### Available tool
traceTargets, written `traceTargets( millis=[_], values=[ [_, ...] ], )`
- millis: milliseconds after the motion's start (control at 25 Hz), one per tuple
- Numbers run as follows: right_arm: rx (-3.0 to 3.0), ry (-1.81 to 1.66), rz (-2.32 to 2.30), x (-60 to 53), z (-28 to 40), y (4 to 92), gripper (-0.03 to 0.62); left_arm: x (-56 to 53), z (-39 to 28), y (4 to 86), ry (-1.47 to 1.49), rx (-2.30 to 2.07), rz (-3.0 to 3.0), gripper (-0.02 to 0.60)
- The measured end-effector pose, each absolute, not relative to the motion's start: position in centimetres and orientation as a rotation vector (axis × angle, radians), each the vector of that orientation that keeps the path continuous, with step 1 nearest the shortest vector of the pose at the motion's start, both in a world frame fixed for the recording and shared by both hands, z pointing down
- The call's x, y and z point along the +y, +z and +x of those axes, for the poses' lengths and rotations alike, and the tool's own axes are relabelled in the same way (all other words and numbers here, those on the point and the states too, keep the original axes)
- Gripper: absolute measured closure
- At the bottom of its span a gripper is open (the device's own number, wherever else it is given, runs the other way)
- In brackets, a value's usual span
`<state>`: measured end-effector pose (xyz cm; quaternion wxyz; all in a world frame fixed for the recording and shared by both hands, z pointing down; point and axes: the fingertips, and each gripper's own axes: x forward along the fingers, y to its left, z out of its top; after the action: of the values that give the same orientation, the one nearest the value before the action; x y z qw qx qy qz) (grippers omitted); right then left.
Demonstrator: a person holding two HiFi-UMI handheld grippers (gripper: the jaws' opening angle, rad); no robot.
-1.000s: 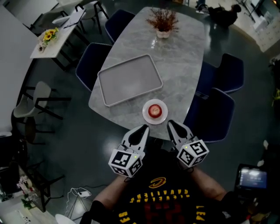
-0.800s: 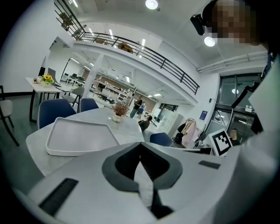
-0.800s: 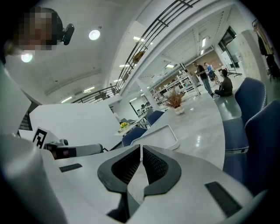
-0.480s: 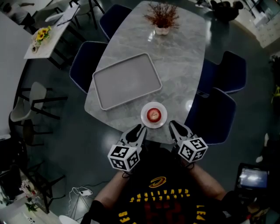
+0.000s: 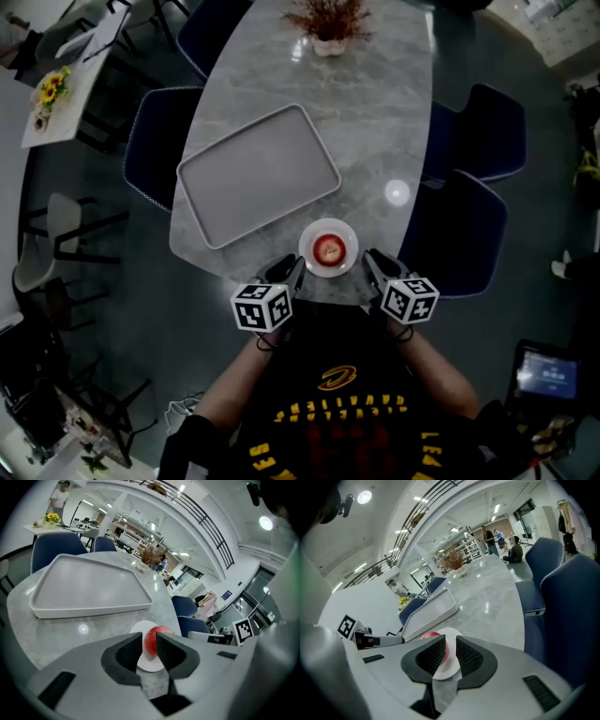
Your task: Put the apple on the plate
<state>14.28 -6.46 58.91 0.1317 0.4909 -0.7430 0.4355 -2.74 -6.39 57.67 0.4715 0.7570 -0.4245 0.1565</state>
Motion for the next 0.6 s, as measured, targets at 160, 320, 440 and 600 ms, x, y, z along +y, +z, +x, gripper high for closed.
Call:
traceTargets(
  millis=[160,320,440,600],
  values=[
    [-2.074,1.335,1.426,-6.4,14.4,61.5,0.522,-6.6,-2.7,60.5,0.404,-0.971,1.765,0.503],
    [-2.016,1.409,1.394,-6.9,14.3,64.8,0.522,-7.8,-2.5,63.7,0.438,-0.947,1.695,0.503],
    [-1.979,1.441,1.381,-6.8,14.3,66.5,0.522,-8.1,-2.1,65.0,0.450,-0.930,1.666,0.503],
    [-1.945,1.473,1.381,-6.2,14.0,67.1,0.522,-7.4,-1.5,65.6,0.455,-0.885,1.630,0.503]
  ],
)
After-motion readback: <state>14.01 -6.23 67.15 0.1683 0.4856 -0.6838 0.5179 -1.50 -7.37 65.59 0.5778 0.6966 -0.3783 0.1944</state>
